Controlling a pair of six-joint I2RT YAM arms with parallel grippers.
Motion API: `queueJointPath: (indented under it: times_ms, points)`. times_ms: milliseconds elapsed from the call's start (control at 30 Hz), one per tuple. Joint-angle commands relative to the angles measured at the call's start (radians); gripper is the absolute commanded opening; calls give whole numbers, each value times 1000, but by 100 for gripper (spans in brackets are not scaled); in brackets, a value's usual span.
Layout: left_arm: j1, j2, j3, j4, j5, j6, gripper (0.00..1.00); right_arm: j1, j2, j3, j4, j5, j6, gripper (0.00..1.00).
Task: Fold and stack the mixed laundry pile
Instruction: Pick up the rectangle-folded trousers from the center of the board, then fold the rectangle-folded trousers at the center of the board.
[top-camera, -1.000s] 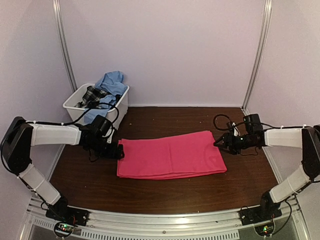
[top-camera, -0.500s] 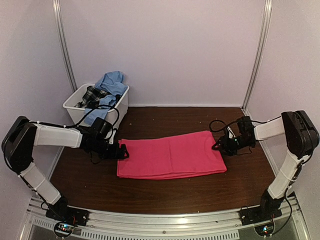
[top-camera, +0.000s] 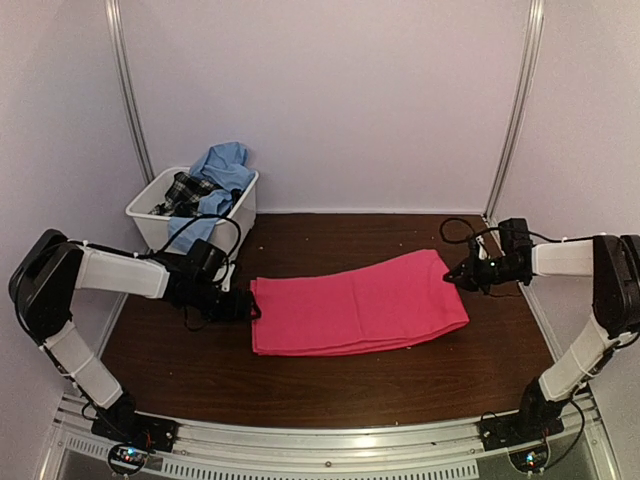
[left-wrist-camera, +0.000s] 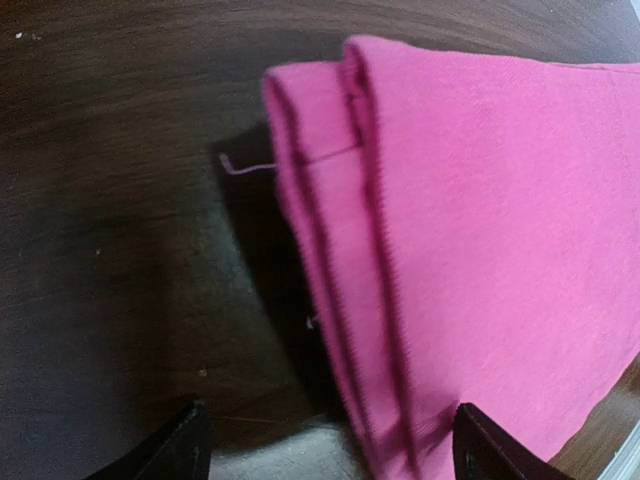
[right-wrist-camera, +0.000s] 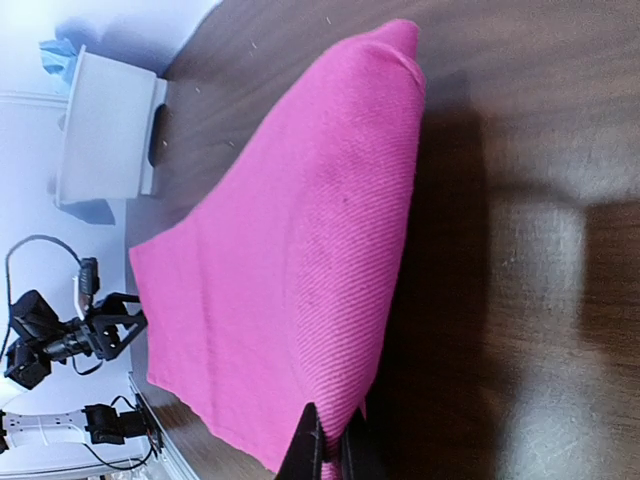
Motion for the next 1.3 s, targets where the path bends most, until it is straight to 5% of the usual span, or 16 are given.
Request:
queueJointPath:
  times_ms: [0,633,1000,1267]
  points:
    - [-20,-2,-12,66,26,-23,85,-55,-107,98,-98,-13,-30,0]
    - [-156,203,-49,635,174,-322,75,105,-162,217,-78,-44,96,0]
    - [-163,329,-49,799,207,-410,20,280,-73,321,13,-10,200,0]
    - [-175,352,-44,804,215,-414,10,460,98,425,142,17,285,0]
